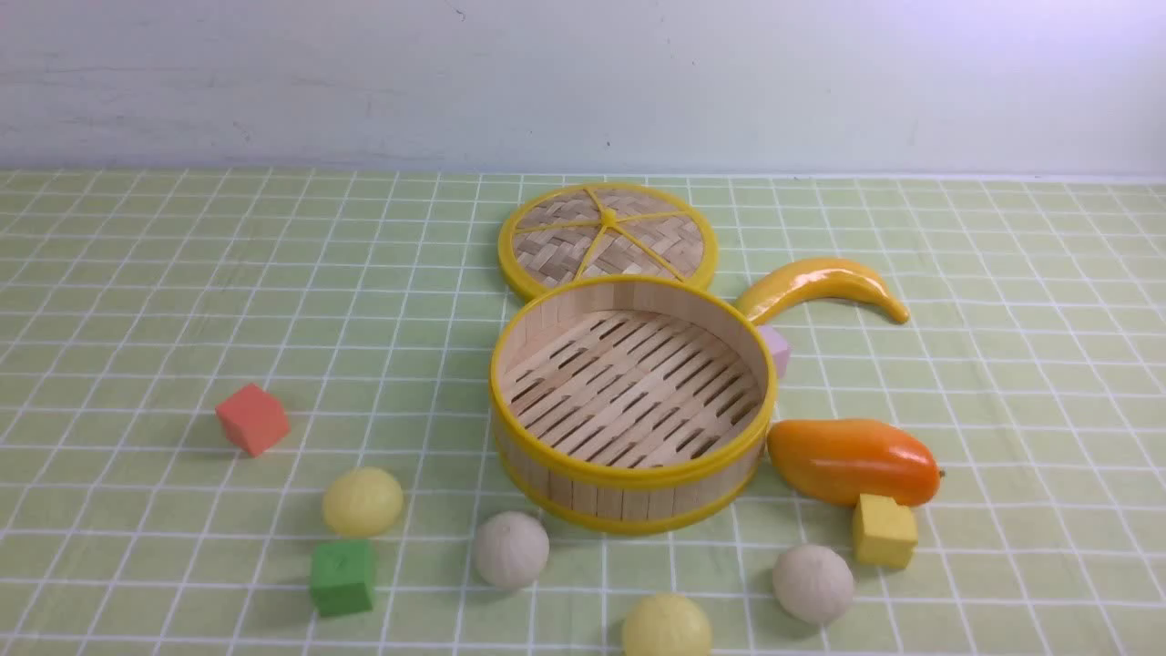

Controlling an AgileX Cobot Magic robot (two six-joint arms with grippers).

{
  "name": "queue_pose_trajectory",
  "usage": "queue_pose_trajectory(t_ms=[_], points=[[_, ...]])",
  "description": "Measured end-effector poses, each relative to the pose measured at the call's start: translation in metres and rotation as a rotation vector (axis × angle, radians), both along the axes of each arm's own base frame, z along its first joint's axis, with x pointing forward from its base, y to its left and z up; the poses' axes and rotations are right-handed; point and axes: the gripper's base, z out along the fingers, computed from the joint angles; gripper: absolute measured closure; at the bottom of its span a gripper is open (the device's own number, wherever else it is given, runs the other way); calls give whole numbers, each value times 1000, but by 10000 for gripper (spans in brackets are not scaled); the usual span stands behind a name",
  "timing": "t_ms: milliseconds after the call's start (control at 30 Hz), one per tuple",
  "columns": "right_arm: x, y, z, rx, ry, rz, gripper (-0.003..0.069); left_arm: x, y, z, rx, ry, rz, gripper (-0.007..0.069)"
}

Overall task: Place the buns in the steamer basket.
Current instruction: Use the left arm to grab a steamed stuffed bun

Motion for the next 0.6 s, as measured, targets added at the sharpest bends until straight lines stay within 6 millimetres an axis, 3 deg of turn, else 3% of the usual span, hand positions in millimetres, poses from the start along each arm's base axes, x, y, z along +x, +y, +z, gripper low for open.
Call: queue_pose_trajectory(t_ms=[600], points=[[0,0,0,0,0,0,420,0,0,0,0,0,0,469]])
